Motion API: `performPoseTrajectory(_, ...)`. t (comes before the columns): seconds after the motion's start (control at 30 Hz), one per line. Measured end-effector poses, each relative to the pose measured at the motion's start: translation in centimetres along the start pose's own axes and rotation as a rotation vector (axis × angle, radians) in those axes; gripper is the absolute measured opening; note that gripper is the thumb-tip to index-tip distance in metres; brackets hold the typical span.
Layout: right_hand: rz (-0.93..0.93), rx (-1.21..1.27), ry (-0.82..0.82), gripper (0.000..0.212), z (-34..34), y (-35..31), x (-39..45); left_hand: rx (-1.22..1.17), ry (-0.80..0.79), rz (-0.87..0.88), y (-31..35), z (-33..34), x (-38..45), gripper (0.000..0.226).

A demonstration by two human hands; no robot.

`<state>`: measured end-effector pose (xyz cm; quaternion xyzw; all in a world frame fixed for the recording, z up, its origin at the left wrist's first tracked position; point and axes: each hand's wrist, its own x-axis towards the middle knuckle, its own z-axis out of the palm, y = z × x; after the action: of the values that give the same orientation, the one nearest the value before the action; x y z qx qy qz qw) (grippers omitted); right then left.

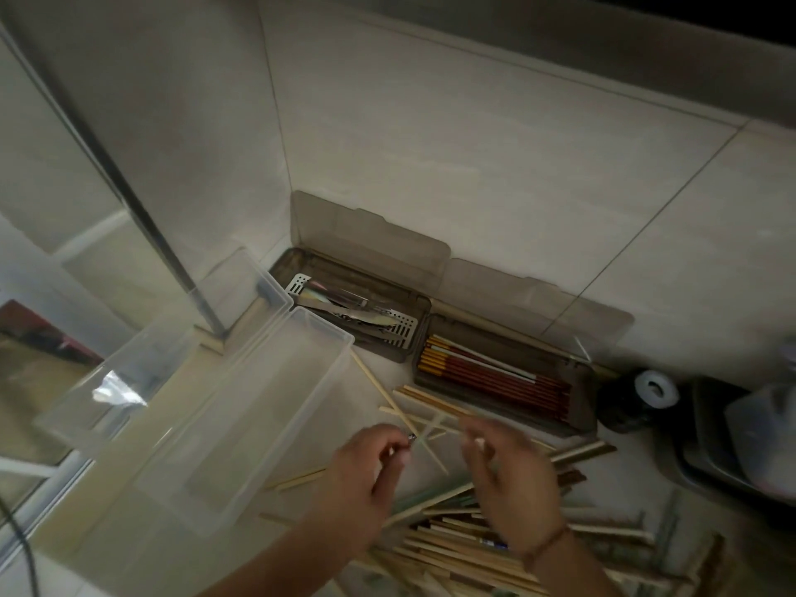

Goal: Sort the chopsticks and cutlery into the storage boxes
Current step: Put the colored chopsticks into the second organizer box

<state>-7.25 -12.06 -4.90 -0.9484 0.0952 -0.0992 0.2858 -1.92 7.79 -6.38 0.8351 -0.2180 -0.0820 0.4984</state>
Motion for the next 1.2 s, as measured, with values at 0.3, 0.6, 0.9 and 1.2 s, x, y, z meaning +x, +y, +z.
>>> performPoseTrajectory(0.3, 0.162, 0.387, 0.001, 0.035, 0.7, -2.0, -2.7, -0.42, 0.104, -0.197, 4.3, 1.6, 3.2, 0.012)
performPoseTrajectory(0.6, 0.153, -0.246, 0.169, 0.004, -3.1, 6.8, 6.5, 0.627, -0.303, 0.062, 1.0, 1.7, 6.5, 0.058)
performPoseTrajectory(0.9, 0.05, -0.616, -0.214, 0.017, -1.8, 8.7, 11.6, 0.682, -0.37, 0.067, 0.2, 1.9, 5.9, 0.055)
performPoseTrajectory(1.2, 0.031, -0.598, -0.133, 0.015, -2.3, 8.2, 11.1, 0.701, -0.374, 0.197, -0.7, 1.7, 4.0, 0.043)
